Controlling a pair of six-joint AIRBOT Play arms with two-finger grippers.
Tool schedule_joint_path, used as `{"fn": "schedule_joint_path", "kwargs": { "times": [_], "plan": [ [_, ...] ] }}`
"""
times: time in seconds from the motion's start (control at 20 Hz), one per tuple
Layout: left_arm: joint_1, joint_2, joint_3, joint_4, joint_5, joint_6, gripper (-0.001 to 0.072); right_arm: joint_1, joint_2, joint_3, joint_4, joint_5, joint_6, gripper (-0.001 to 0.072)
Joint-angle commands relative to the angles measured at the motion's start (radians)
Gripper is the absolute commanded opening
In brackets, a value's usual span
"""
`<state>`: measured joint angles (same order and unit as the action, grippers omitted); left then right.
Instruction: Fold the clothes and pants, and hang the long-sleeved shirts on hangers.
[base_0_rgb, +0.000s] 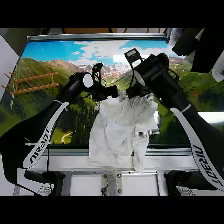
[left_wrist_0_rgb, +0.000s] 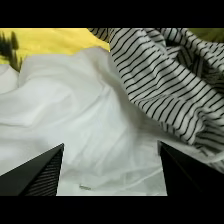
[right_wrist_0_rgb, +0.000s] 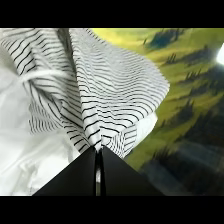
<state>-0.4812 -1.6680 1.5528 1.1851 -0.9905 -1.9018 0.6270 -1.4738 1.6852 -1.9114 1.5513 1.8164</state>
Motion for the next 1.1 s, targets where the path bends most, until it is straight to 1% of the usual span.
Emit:
{"fn": "schedule_joint_path", "kwargs": {
  "times": [0.0,0.2,0.25,0.4,0.55,0.75,0.9,0.95,1.0,1.05],
  "plan": [
    [-0.002,-0.005,0.035,-0.036,0.013,-0.006,0.0636,0.048,0.076,-0.162,0.000,-0.036,0.084,0.0017],
    [-0.028,-0.032,0.043,-0.037,-0.006,0.002,0.0636,0.086,0.092,-0.198,0.000,-0.033,0.106,0.0017],
    [-0.028,-0.051,0.043,-0.060,-0.023,0.002,0.0635,0.094,0.096,-0.198,0.000,-0.032,0.114,0.0017],
    [-0.013,-0.117,0.043,-0.192,-0.043,0.014,0.0635,0.111,0.113,-0.198,0.000,-0.031,0.126,0.0017],
    [-0.014,-0.167,0.043,-0.212,-0.087,0.013,0.0635,0.114,0.132,-0.198,0.000,-0.032,0.126,0.0017],
    [-0.032,-0.179,0.043,-0.265,-0.056,0.014,0.0636,0.114,0.142,-0.198,0.000,-0.032,0.126,0.0018],
    [-0.046,-0.179,0.042,-0.269,-0.053,0.014,0.0636,0.114,0.144,-0.198,0.000,-0.032,0.126,0.0017],
    [-0.046,-0.179,0.042,-0.269,-0.054,0.013,0.0613,0.114,0.144,-0.198,0.000,-0.031,0.126,0.0017],
    [-0.045,-0.179,0.042,-0.269,-0.057,0.013,0.0457,0.114,0.144,-0.198,0.000,-0.032,0.126,0.0017],
    [-0.040,-0.179,0.042,-0.269,-0.057,0.013,0.0245,0.114,0.144,-0.198,0.000,-0.032,0.126,0.0017]
  ]
}}
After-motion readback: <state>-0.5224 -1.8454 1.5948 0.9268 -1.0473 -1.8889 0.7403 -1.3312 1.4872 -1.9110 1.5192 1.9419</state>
